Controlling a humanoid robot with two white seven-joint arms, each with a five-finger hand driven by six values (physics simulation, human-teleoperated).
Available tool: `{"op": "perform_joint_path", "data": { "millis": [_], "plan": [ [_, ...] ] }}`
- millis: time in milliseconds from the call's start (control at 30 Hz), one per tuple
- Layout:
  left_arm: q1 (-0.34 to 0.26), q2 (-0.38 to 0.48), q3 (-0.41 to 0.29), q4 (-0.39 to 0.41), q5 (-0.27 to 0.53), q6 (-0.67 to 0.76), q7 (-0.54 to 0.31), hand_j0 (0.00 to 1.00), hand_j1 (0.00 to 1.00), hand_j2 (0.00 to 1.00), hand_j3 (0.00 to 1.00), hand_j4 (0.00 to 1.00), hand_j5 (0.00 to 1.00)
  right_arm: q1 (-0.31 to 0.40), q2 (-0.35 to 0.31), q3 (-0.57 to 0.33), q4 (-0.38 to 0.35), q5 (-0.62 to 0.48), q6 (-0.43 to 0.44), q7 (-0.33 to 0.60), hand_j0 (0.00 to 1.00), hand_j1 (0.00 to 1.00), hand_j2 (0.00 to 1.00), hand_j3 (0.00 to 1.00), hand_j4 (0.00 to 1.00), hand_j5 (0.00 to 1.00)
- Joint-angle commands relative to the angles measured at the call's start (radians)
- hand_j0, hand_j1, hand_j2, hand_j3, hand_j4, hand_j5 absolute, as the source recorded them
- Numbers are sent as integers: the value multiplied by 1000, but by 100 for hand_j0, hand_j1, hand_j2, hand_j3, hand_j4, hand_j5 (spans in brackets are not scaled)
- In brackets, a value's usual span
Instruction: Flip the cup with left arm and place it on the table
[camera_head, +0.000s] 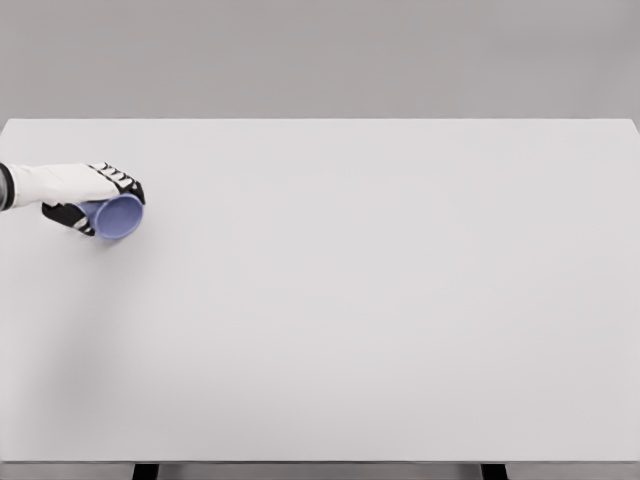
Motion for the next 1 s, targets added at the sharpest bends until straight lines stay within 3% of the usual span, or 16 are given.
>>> {"op": "perform_joint_path", "data": {
  "millis": [0, 100, 267, 367, 500, 700, 767, 867, 967],
  "plan": [
    [0, 2, 3, 26, 146, 0, 20, 30, 30, 30, 30, 30, 30, 0, 0, 0, 0, 0, 0, 0, 100, 100, 100, 100, 100, 100],
    [-2, -2, 24, 14, 205, 0, 11, 32, 32, 32, 32, 32, 32, 0, 0, 0, 0, 0, 0, 0, 100, 100, 100, 100, 100, 100],
    [0, -9, 23, 24, 467, 0, 8, 32, 32, 32, 32, 32, 32, 0, 0, 0, 0, 0, 0, 0, 100, 100, 100, 100, 100, 100],
    [17, -21, 23, 35, 576, 0, 6, 32, 32, 32, 32, 32, 32, 0, 0, 0, 0, 0, 0, 0, 100, 100, 100, 100, 100, 100],
    [21, -114, 30, 148, 691, 0, -49, 32, 32, 32, 32, 32, 32, 0, 0, 0, 0, 0, 0, 0, 100, 100, 100, 100, 100, 100],
    [41, -182, 53, 175, 748, 0, -49, 32, 32, 32, 32, 32, 32, 0, 0, 0, 0, 0, 0, 0, 100, 100, 100, 100, 100, 100],
    [46, -183, 41, 173, 780, 0, -49, 32, 32, 32, 32, 32, 32, 2, 0, 0, 0, 0, 0, 0, 100, 100, 100, 100, 100, 100],
    [-9, -177, -123, 175, 889, 0, -49, 32, 32, 32, 32, 32, 32, 0, 0, 0, 0, 0, 0, 0, 100, 100, 100, 100, 100, 100],
    [-21, -173, -146, 164, 906, 0, -49, 32, 32, 32, 32, 32, 32, 0, 0, 0, 0, 0, 0, 0, 100, 100, 100, 100, 100, 100]
  ]
}}
